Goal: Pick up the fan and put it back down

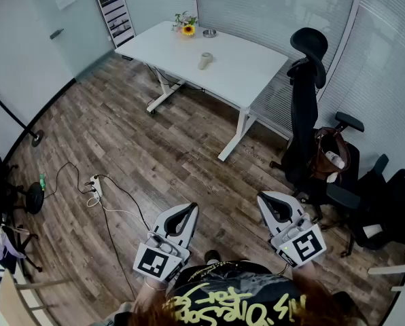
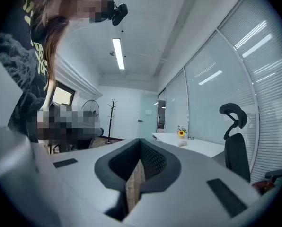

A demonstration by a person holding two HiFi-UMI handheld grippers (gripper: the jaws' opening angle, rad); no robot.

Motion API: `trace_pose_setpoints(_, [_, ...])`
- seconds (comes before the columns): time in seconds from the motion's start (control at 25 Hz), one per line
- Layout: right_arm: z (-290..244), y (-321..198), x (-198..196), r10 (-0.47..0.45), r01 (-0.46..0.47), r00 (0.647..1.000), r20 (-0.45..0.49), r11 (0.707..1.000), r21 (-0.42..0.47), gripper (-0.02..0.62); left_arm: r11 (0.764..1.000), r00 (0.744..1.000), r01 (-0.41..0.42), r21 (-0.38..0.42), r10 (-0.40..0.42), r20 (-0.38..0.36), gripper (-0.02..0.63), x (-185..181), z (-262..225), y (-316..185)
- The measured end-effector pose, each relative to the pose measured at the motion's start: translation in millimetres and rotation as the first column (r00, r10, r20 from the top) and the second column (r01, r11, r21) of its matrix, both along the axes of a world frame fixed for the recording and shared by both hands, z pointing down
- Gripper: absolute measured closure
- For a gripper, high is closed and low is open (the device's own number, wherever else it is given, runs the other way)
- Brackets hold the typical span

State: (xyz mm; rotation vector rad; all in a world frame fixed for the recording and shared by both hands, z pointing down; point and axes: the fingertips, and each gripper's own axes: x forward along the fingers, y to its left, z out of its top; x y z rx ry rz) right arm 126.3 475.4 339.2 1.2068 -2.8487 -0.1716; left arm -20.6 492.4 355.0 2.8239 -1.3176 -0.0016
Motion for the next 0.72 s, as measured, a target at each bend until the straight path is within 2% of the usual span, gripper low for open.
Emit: trace_pose_setpoints(0.72, [7.6, 5.2, -38.1, -0.052, 0.052, 0.999, 0.002, 0.999, -0.012, 0.592, 1.000, 1.000, 0.010, -0.011, -0.010, -0.012, 0.612, -24.2, 2.0, 1.1])
